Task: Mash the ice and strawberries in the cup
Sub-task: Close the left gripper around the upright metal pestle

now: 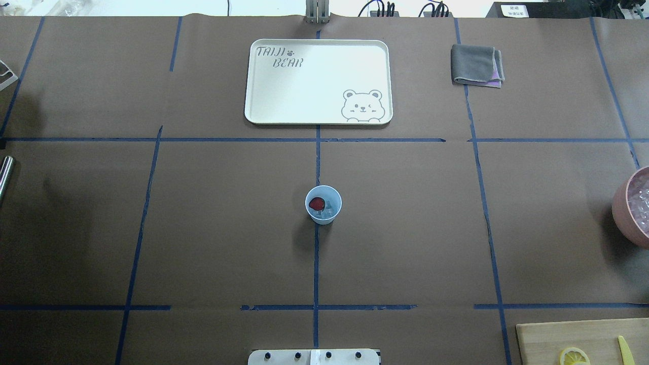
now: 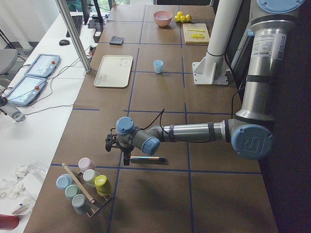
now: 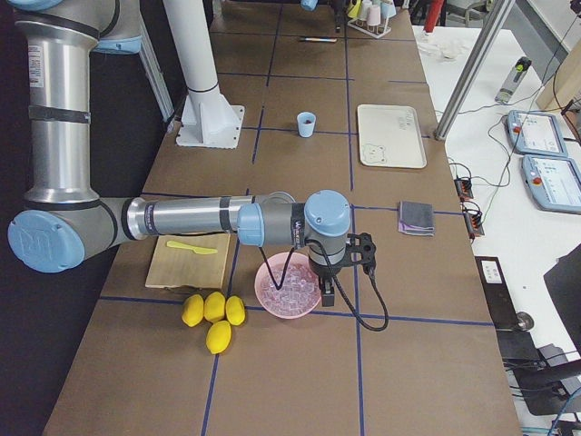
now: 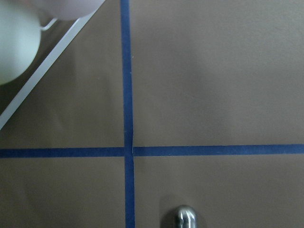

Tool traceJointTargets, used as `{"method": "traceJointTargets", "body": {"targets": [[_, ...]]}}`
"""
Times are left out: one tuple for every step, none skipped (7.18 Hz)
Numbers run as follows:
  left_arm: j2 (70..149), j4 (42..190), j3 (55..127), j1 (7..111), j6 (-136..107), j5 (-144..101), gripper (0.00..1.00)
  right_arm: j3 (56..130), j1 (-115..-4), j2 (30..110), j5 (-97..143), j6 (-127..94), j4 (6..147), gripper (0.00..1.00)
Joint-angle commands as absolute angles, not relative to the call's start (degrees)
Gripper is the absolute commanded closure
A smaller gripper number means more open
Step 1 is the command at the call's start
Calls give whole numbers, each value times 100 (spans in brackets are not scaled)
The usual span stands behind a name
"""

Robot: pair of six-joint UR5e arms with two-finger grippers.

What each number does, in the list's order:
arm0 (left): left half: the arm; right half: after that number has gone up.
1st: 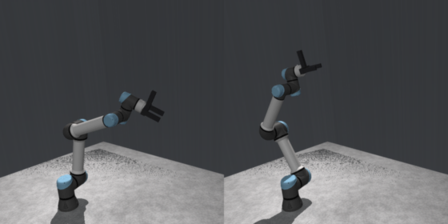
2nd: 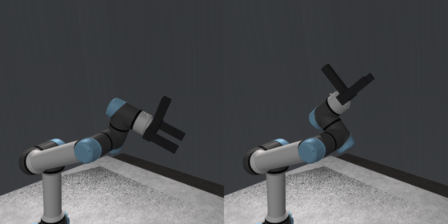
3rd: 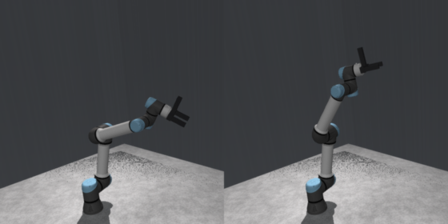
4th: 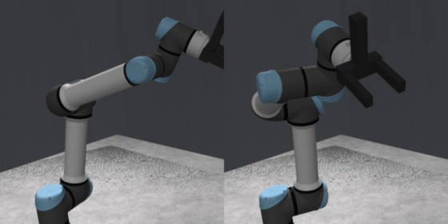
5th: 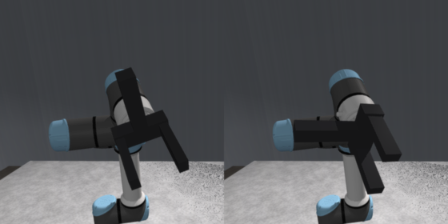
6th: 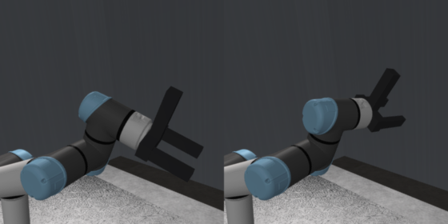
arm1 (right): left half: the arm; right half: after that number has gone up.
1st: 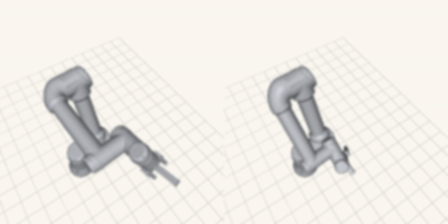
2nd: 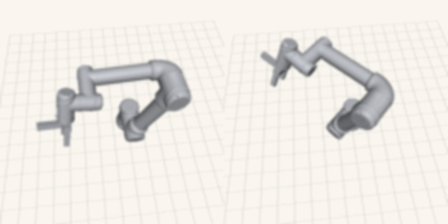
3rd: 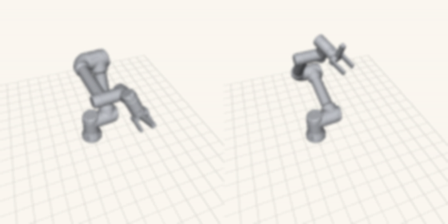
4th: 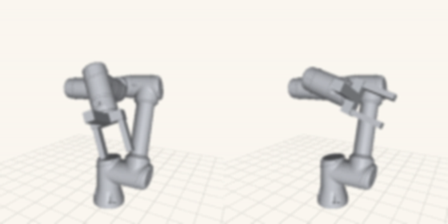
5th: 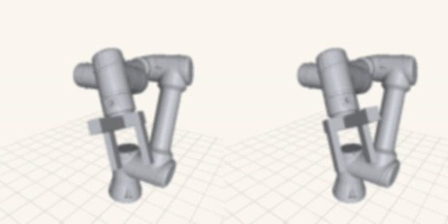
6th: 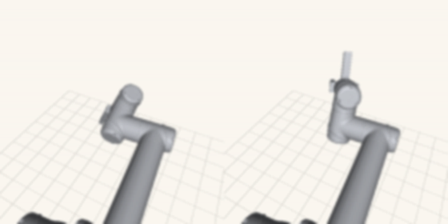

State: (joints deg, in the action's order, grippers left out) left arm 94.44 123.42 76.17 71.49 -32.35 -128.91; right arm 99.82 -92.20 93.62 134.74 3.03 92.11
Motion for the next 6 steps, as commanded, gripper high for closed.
{"method": "traceJointTargets", "body": {"targets": [[9431, 12419, 7603, 6909, -3393, -12876, 0, 9993, -9220, 9360, 13474, 308, 9211, 1], [9326, 12428, 7603, 6769, -3375, -12876, 0, 10002, -9220, 9369, 13474, 299, 9211, 1], [9186, 12645, 7603, 6741, -3410, -12876, 0, 9993, -9220, 9369, 13474, 308, 9211, 1], [9106, 12743, 7603, 6733, -3428, -12885, 0, 9993, -9220, 9369, 13474, 308, 9211, 1], [9105, 12744, 7603, 6724, -3428, -12885, 2, 9993, -9220, 9378, 13474, 308, 9211, 1], [9114, 12744, 7611, 6698, -3445, -12885, 7, 9993, -9220, 9378, 13474, 308, 9211, 1]]}}
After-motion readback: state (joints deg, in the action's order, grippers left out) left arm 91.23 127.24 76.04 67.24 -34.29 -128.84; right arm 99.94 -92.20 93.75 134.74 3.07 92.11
